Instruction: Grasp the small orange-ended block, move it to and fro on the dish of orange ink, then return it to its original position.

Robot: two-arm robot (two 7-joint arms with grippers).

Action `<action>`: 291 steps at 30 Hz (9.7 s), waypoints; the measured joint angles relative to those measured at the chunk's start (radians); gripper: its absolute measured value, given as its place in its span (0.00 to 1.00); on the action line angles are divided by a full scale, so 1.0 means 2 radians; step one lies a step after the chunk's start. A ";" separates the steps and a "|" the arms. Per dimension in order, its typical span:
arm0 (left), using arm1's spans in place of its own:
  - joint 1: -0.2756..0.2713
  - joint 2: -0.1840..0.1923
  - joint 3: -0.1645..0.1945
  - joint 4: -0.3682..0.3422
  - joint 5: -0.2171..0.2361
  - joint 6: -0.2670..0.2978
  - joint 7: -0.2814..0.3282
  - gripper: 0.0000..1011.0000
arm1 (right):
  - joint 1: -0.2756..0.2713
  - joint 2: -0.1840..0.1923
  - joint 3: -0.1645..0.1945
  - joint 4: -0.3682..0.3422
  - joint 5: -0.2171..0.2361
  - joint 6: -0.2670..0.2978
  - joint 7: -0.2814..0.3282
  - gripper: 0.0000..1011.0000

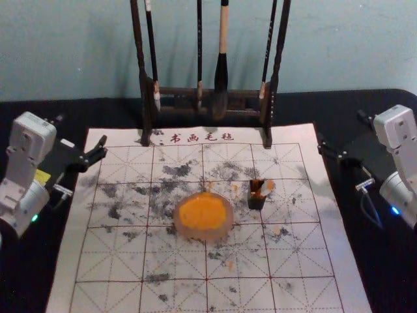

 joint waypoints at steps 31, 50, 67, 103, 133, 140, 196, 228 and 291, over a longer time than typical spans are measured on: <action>0.000 0.000 0.000 0.000 0.000 0.000 0.000 0.99 | -0.109 -0.008 0.006 -0.104 0.049 0.061 0.090 0.99; 0.000 0.000 0.000 0.000 0.000 0.000 0.000 0.99 | -0.096 -0.101 0.012 -0.088 0.042 0.093 0.050 0.99; 0.000 0.000 0.000 0.000 0.000 0.000 0.000 0.99 | -0.084 -0.139 0.031 -0.068 0.044 0.115 0.060 0.99; 0.000 0.000 0.000 0.000 0.000 0.000 0.000 0.99 | -0.085 -0.144 0.033 -0.068 0.043 0.121 0.064 0.68; 0.000 0.000 0.000 0.000 0.000 0.000 0.000 0.99 | -0.085 -0.144 0.033 -0.068 0.043 0.121 0.064 0.12; 0.000 0.000 0.000 0.000 0.000 0.000 0.000 0.99 | -0.085 -0.144 0.033 -0.068 0.043 0.121 0.064 0.12; 0.000 0.000 0.000 0.000 0.000 0.000 0.000 0.99 | 0.084 -0.064 -0.007 -0.030 0.048 0.142 0.355 0.12; 0.000 0.000 0.000 0.000 0.000 0.000 0.000 0.99 | 0.197 -0.092 -0.137 0.096 0.016 0.121 0.425 0.12; 0.000 0.000 0.000 0.000 0.000 0.000 0.000 0.99 | 0.206 -0.065 -0.169 0.082 -0.007 0.123 0.432 0.12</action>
